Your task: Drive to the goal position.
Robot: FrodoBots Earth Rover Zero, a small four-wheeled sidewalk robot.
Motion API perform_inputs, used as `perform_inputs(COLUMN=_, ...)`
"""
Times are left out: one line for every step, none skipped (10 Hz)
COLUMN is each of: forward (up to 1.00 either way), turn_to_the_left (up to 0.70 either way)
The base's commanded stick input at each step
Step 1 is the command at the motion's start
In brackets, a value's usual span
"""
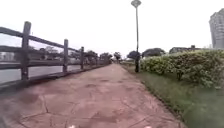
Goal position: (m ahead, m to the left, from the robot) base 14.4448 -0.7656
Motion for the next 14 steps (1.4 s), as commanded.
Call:
perform_inputs(forward=1.00, turn_to_the_left=-0.11)
perform_inputs(forward=1.00, turn_to_the_left=-0.08)
perform_inputs(forward=1.00, turn_to_the_left=-0.06)
perform_inputs(forward=1.00, turn_to_the_left=-0.16)
perform_inputs(forward=1.00, turn_to_the_left=-0.05)
perform_inputs(forward=1.00, turn_to_the_left=0.02)
perform_inputs(forward=1.00, turn_to_the_left=-0.08)
perform_inputs(forward=1.00, turn_to_the_left=-0.07)
perform_inputs(forward=1.00, turn_to_the_left=0.02)
perform_inputs(forward=1.00, turn_to_the_left=0.02)
perform_inputs(forward=1.00, turn_to_the_left=0.02)
perform_inputs(forward=1.00, turn_to_the_left=0.02)
perform_inputs(forward=1.00, turn_to_the_left=0.02)
perform_inputs(forward=1.00, turn_to_the_left=0.02)
